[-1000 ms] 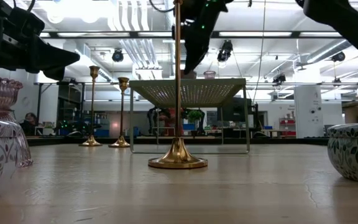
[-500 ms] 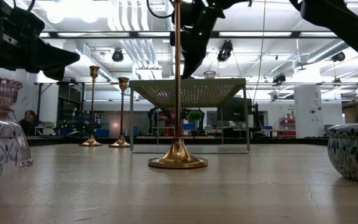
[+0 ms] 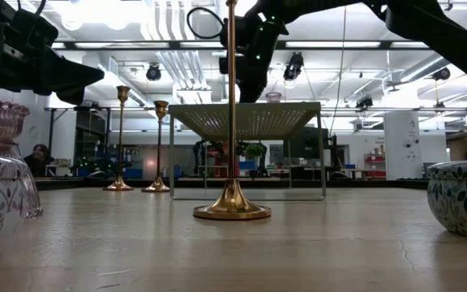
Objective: Pick & Place candle stick holders
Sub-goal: Put the patterned pink scented candle on the shelf, then put the top-right metal gold candle holder on the shelf
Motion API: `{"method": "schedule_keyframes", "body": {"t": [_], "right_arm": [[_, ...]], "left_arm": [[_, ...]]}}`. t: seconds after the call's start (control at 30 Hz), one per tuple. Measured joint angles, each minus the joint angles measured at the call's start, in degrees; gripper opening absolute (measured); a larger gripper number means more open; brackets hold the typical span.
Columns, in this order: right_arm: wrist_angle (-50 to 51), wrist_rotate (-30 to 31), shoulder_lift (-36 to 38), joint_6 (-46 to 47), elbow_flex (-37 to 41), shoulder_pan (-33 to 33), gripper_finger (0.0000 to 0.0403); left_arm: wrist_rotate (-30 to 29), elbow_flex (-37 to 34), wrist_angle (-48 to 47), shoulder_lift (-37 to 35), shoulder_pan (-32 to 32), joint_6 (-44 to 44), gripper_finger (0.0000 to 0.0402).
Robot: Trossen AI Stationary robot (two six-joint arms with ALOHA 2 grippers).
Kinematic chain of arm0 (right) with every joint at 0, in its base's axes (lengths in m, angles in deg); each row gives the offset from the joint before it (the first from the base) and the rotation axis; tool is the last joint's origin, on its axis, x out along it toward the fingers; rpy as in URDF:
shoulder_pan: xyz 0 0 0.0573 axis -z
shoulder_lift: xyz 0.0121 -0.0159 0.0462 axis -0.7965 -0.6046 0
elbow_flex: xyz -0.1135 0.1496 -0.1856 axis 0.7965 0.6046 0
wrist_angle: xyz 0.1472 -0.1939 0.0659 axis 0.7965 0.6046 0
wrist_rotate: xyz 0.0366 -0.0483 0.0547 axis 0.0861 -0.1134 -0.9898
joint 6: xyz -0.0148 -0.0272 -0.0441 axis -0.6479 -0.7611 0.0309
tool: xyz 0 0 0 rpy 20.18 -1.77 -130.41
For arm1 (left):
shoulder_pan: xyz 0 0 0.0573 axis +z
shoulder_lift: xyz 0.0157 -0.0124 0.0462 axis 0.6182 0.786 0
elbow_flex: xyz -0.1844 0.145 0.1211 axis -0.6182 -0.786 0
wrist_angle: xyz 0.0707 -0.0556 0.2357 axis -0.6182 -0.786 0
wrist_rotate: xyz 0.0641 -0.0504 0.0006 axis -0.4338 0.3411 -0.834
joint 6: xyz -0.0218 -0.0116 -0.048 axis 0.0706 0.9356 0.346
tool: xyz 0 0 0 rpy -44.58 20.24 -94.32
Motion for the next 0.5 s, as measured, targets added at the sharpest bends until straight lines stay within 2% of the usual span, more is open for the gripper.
{"method": "schedule_keyframes", "body": {"t": [0.17,0.5], "right_arm": [[-0.45,1.58,-0.16,-1.25,0.16,-0.01,0.0305],[-1.54,4.46,-0.16,-1.44,0.46,0.01,0.0346]], "left_arm": [[0.01,0.0,0.0,-0.01,-0.01,0.02,0.0019],[0.02,0.0,0.02,0.0,-0.01,0.01,0.0019]]}}
